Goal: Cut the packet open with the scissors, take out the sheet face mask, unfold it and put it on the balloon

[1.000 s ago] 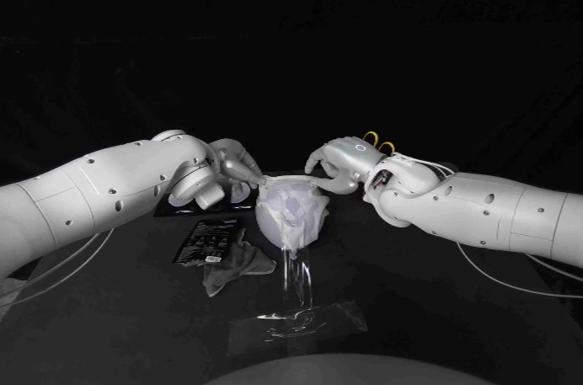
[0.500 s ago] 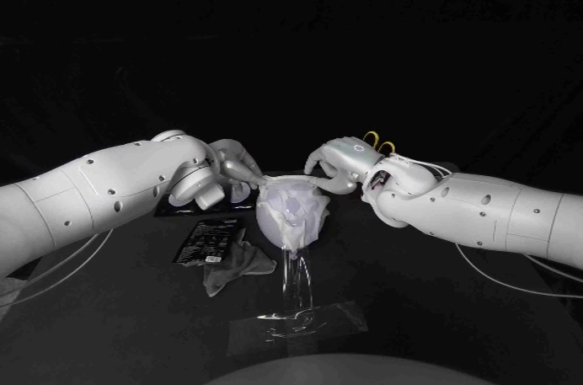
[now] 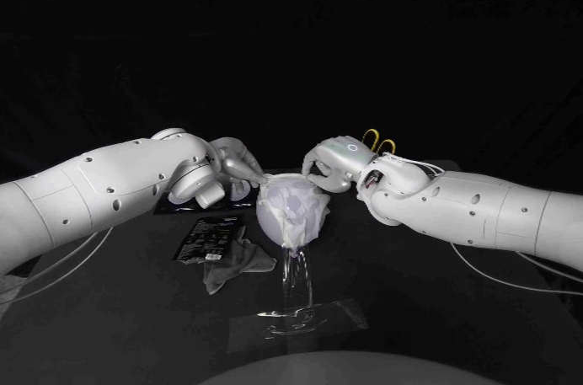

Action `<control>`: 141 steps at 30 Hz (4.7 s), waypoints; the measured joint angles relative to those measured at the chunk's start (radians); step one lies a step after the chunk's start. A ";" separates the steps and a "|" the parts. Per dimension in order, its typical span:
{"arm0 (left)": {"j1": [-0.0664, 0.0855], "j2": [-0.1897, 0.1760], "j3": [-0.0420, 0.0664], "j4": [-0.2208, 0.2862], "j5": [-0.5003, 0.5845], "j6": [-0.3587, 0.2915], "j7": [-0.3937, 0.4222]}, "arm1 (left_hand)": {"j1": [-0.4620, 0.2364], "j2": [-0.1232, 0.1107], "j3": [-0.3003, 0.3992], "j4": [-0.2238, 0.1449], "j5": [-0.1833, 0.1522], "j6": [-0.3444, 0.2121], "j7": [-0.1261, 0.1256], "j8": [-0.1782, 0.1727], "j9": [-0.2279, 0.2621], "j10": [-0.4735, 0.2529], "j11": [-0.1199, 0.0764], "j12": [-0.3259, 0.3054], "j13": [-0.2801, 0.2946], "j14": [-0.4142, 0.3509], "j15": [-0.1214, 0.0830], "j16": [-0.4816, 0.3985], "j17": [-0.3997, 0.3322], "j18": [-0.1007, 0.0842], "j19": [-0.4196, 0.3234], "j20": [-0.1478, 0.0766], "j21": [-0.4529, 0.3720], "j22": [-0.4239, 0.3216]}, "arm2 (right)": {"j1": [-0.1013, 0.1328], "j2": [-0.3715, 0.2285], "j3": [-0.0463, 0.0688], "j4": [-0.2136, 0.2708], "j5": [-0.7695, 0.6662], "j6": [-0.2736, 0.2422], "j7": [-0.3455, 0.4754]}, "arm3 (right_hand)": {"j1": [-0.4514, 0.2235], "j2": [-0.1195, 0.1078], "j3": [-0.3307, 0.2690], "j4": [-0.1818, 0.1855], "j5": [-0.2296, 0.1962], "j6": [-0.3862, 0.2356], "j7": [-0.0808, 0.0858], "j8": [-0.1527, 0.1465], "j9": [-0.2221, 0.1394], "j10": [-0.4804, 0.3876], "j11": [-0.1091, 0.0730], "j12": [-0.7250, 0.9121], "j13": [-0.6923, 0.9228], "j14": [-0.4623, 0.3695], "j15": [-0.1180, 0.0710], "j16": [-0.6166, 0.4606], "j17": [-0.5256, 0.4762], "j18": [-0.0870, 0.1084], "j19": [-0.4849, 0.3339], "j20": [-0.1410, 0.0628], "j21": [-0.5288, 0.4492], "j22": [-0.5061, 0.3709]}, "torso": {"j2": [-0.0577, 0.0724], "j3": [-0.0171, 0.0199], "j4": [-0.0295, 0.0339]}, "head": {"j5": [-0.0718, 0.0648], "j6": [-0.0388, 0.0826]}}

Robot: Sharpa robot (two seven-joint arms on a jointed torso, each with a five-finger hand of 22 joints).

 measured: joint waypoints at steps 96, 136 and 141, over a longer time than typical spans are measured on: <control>-0.006 -0.002 0.000 0.016 -0.055 -0.272 0.433 | -0.040 -0.129 -0.181 0.074 -0.001 -0.061 0.057 -0.173 0.085 -0.184 0.080 -0.098 -0.060 -0.399 0.079 -0.193 -0.497 -0.001 -0.099 0.086 -0.209 -0.141 | 0.038 0.013 0.012 0.025 0.439 0.053 -0.035 | -0.142 -0.046 -0.083 0.094 -0.041 -0.143 0.037 -0.082 0.081 -0.057 0.037 -0.106 -0.049 -0.002 0.031 -0.001 0.000 0.008 -0.003 0.018 -0.047 0.001 | 0.005 0.0012 -0.0030 | 0.006 0.015; -0.018 -0.004 0.000 0.006 -0.128 -0.216 0.376 | 0.046 -0.064 -0.475 0.163 -0.001 -0.073 0.062 -0.171 0.113 -0.211 0.085 -0.070 -0.055 -0.384 0.080 -0.043 -0.470 -0.003 -0.069 0.077 -0.166 -0.120 | 0.057 0.053 0.014 -0.026 0.397 0.124 -0.096 | -0.174 -0.077 -0.216 0.171 -0.041 -0.147 0.040 -0.105 0.093 -0.068 0.041 -0.121 -0.060 -0.002 0.031 -0.009 0.000 0.007 -0.008 0.022 -0.072 0.001 | 0.041 -0.0057 0.0016 | 0.004 0.039; -0.017 -0.009 0.000 0.017 -0.124 -0.216 0.374 | 0.053 -0.058 -0.489 0.169 -0.001 -0.073 0.062 -0.171 0.113 -0.211 0.085 -0.067 -0.055 -0.384 0.080 -0.041 -0.471 -0.003 -0.069 0.077 -0.166 -0.118 | 0.060 0.065 0.014 -0.043 0.393 0.119 -0.108 | -0.164 -0.067 -0.222 0.178 -0.041 -0.142 0.034 -0.105 0.097 -0.068 0.041 -0.112 -0.053 -0.002 0.031 -0.010 0.000 0.007 -0.008 0.022 -0.065 0.000 | 0.045 -0.0063 0.0034 | 0.002 0.042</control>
